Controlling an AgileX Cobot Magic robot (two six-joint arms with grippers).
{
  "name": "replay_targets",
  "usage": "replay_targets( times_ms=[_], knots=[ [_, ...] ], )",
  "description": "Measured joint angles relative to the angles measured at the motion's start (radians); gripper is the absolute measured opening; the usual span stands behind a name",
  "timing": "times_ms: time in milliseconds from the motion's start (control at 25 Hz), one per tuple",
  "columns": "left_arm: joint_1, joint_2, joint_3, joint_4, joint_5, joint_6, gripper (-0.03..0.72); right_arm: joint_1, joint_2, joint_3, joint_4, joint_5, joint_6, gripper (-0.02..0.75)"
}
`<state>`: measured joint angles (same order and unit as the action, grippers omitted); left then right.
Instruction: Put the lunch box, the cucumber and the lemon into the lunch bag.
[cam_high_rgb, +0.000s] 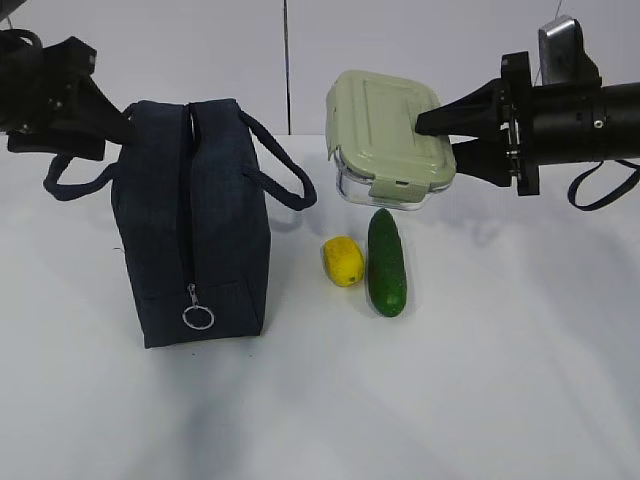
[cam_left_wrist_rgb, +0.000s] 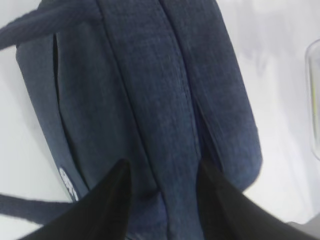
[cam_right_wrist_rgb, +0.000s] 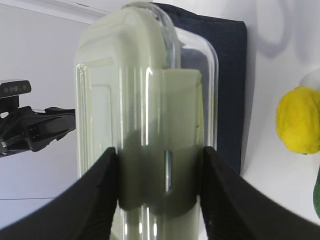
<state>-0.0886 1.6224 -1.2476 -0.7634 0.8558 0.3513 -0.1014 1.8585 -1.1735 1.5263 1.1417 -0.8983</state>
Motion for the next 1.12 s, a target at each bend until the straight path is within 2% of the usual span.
replay_targets(
  times_ms=[160, 440, 640, 720, 880, 920, 1120],
  knots=[
    [-0.024, 0.029, -0.007, 0.030, -0.057, 0.001, 0.316, 0.000, 0.000, 0.000, 0.022, 0.000, 0.000, 0.375],
    [-0.026, 0.080, -0.008, 0.038, -0.096, 0.004, 0.319, 0.042, 0.000, -0.012, 0.040, -0.002, 0.000, 0.375],
    [-0.028, 0.135, -0.008, -0.011, -0.101, 0.023, 0.312, 0.065, 0.000, -0.068, 0.040, 0.000, -0.006, 0.375],
    [-0.029, 0.141, -0.009, -0.019, -0.101, 0.045, 0.267, 0.066, 0.000, -0.085, 0.040, 0.000, -0.006, 0.375],
    [-0.030, 0.142, -0.010, -0.026, -0.081, 0.070, 0.052, 0.069, 0.000, -0.116, 0.040, 0.000, -0.006, 0.375],
    [-0.030, 0.142, -0.010, -0.034, -0.071, 0.081, 0.019, 0.069, 0.000, -0.122, 0.040, 0.000, -0.006, 0.375],
    [-0.030, 0.146, -0.027, -0.121, 0.019, 0.177, -0.007, 0.071, 0.000, -0.130, 0.040, 0.002, -0.007, 0.375]
  ],
)
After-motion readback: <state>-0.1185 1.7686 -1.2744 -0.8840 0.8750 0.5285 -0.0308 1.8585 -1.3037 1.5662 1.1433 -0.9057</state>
